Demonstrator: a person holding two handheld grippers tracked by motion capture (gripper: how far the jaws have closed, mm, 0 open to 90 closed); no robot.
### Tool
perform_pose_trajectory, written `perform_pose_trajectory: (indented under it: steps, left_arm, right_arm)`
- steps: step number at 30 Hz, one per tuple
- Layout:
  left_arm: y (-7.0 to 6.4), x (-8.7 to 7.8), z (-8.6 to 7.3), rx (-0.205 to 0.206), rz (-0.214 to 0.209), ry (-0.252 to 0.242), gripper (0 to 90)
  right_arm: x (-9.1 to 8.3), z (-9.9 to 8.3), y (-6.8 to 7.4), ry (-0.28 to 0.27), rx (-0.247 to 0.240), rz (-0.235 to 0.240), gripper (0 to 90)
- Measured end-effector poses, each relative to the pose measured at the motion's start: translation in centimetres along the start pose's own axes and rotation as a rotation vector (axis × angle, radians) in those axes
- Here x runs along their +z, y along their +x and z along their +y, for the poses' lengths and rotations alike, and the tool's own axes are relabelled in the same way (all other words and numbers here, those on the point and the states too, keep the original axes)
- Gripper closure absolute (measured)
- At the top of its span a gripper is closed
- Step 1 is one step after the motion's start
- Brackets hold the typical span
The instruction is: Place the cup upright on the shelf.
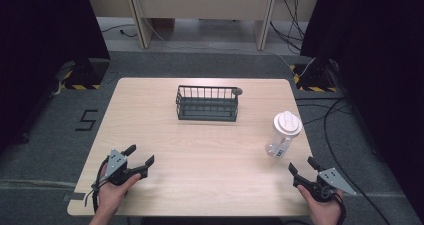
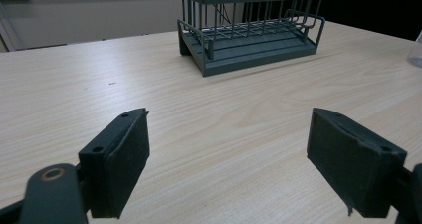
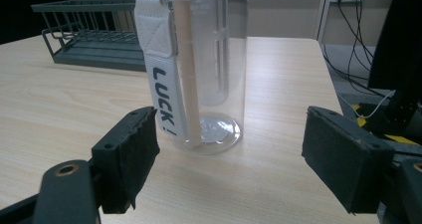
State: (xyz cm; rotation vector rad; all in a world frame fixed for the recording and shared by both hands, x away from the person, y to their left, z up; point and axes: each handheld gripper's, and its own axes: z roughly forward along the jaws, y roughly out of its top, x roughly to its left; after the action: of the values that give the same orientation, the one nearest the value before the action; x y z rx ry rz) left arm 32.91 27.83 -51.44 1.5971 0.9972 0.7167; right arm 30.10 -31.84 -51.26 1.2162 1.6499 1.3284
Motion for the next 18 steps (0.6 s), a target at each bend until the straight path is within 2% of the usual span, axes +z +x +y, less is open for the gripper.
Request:
perform_pose_trajectory:
  steps: [8, 18]
  left_arm:
    - [-0.1, 0.1, 0.0, -0.002, -0.002, 0.004, 16.5]
    - [-0.1, 0.1, 0.0, -0.005, -0.007, 0.003, 16.5]
  right_arm:
    - [0.1, 0.4, 0.6, -0.010, -0.013, 0.010, 21.6]
    - [1.0, 1.1, 1.5, -0.015, -0.005, 0.036, 18.3]
